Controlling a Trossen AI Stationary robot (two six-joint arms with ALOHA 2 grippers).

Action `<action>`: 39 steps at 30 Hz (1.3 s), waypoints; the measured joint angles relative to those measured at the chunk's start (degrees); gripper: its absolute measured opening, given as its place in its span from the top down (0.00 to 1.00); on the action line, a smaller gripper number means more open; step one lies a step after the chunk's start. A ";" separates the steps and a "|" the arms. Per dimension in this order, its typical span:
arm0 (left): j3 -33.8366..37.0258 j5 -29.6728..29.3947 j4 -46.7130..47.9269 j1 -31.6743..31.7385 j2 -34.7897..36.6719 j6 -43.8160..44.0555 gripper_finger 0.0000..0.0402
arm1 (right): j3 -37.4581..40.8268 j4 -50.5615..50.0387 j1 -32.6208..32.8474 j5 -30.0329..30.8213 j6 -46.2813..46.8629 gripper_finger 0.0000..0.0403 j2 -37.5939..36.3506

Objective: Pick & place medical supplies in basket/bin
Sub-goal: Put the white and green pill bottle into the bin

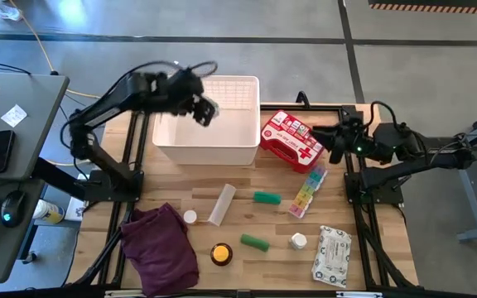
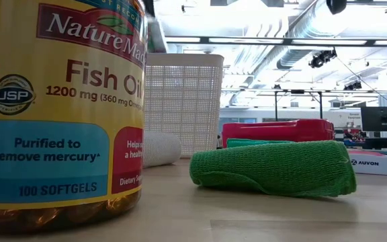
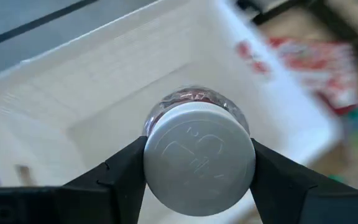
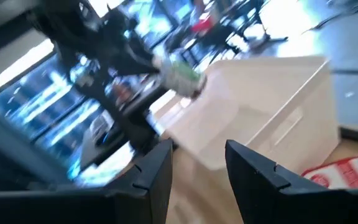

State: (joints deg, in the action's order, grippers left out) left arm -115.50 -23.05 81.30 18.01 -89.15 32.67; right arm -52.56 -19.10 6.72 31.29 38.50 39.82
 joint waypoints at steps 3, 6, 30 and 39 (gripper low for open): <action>0.02 2.20 0.28 6.99 -2.80 -6.61 0.34 | 0.01 1.00 0.00 3.66 0.01 0.65 1.00; 0.02 4.67 0.20 13.17 -6.53 -13.95 0.34 | 0.01 1.01 -0.02 5.91 0.34 0.65 2.42; 13.98 11.49 -6.46 25.66 -19.76 -17.47 0.32 | 0.02 4.24 0.00 7.72 5.02 0.65 10.79; 17.93 8.29 -11.46 27.88 -19.76 -17.47 0.27 | 0.02 4.20 0.00 4.80 5.37 0.65 10.79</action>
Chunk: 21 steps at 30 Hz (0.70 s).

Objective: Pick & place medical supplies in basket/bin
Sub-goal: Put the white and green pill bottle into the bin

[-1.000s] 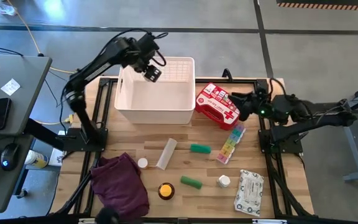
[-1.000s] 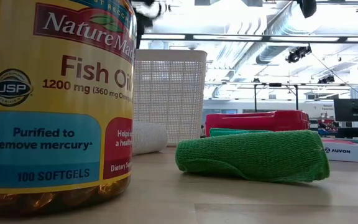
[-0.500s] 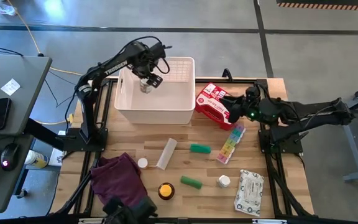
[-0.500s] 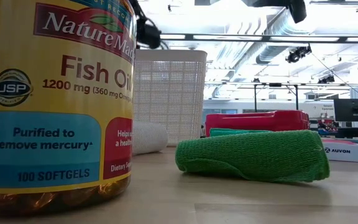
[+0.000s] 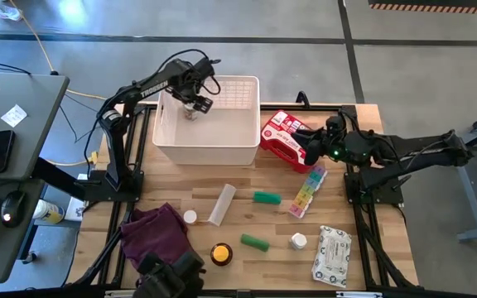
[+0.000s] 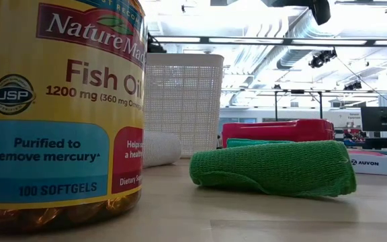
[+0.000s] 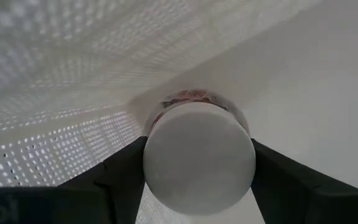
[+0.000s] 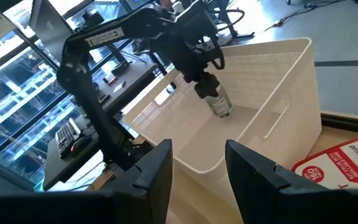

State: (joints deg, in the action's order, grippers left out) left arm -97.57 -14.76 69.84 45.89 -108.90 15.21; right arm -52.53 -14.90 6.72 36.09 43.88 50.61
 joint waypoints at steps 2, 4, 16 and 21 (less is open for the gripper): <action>1.25 0.27 -0.52 0.24 0.00 -0.44 0.24 | 0.00 0.01 0.00 -0.47 0.21 0.65 0.00; 2.77 0.72 -0.28 0.24 0.00 -0.32 0.23 | 0.00 0.01 0.00 -0.68 0.24 0.65 0.00; -0.06 -0.36 4.04 -0.68 0.00 1.58 0.22 | 0.00 0.03 0.02 -2.16 -0.19 0.65 0.00; -5.28 -0.14 8.46 -1.64 0.02 2.09 0.25 | 0.00 0.03 0.02 -2.94 -0.18 0.65 0.00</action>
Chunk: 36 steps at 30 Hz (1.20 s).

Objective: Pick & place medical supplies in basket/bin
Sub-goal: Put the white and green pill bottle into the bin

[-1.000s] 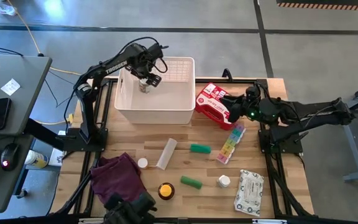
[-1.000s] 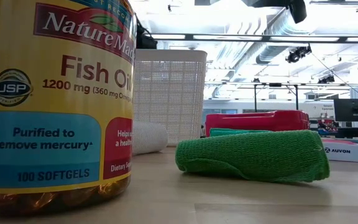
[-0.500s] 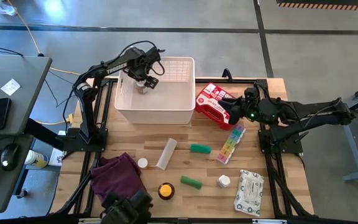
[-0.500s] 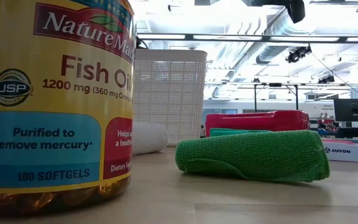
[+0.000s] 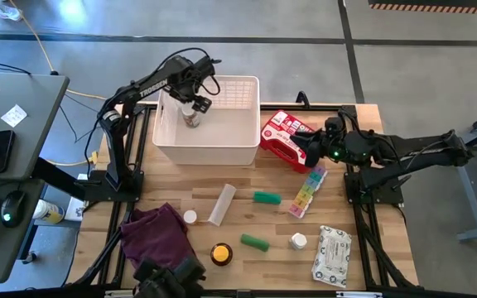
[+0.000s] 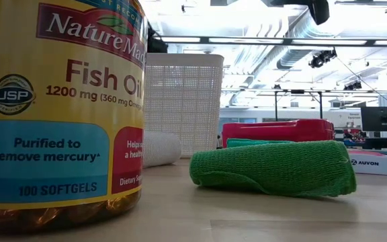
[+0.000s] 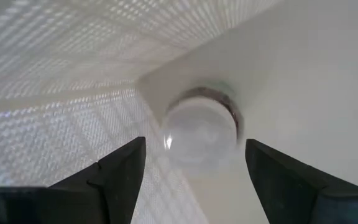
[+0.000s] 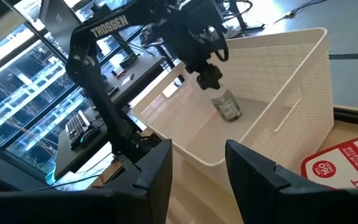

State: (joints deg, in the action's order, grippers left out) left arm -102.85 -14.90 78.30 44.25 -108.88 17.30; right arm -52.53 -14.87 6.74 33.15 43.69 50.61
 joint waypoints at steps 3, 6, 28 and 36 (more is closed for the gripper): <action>-2.72 0.84 2.23 -2.11 0.01 0.84 0.27 | 0.00 -0.02 0.00 -1.03 0.10 0.65 0.00; -3.87 2.93 1.82 -4.80 0.11 0.43 0.31 | 0.00 -0.31 0.00 -1.64 1.10 0.65 0.00; 12.62 8.43 -14.12 -4.87 0.07 -2.63 0.82 | 0.00 -2.46 0.00 -2.03 2.39 0.65 0.00; 16.34 0.98 -17.28 -4.87 0.07 -5.07 0.95 | 0.00 -2.81 0.00 -0.93 2.39 0.65 0.00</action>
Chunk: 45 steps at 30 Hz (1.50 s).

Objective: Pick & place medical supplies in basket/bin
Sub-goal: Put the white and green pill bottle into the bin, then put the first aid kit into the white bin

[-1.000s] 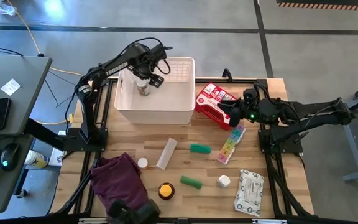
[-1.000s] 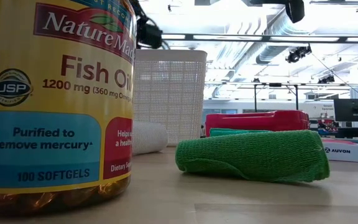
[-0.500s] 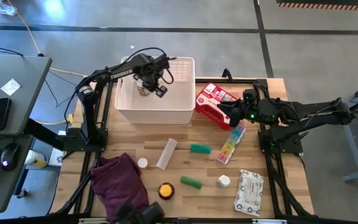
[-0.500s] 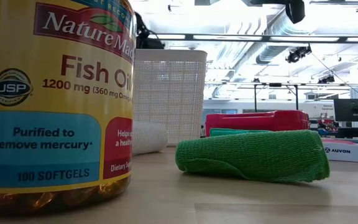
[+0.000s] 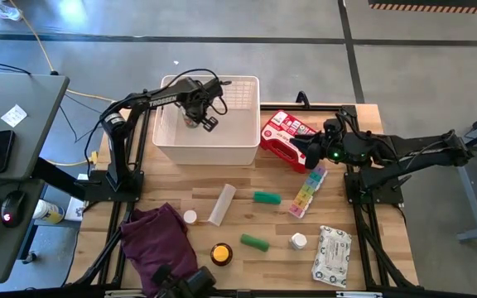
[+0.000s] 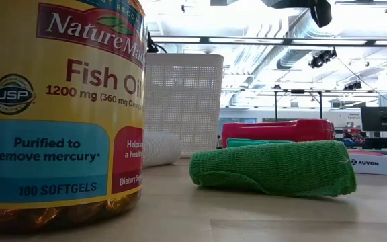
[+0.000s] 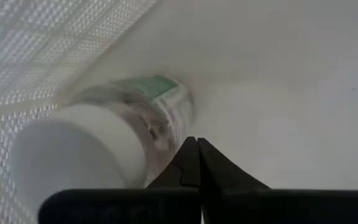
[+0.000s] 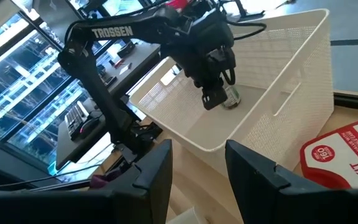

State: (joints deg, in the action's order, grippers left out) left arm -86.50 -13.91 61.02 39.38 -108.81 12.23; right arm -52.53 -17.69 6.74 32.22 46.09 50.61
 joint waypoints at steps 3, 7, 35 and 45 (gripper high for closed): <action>0.16 -1.23 -0.91 0.00 0.00 0.49 0.94 | 0.00 -0.05 0.00 0.22 0.00 0.65 0.00; 0.16 -5.08 -0.94 0.04 0.00 1.53 0.85 | 0.00 -0.05 0.00 0.20 0.24 0.65 0.00; -8.08 -2.67 3.41 3.16 -0.09 1.09 0.69 | 0.00 -1.11 0.00 0.12 0.00 0.65 0.02; -23.57 -1.69 11.12 -2.11 -0.09 1.55 0.69 | 0.00 -9.11 0.00 -2.60 0.02 0.65 0.02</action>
State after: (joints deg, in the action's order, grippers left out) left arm -110.07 -15.61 72.14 37.27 -108.90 13.78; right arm -52.53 -26.79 6.74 29.62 46.11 50.63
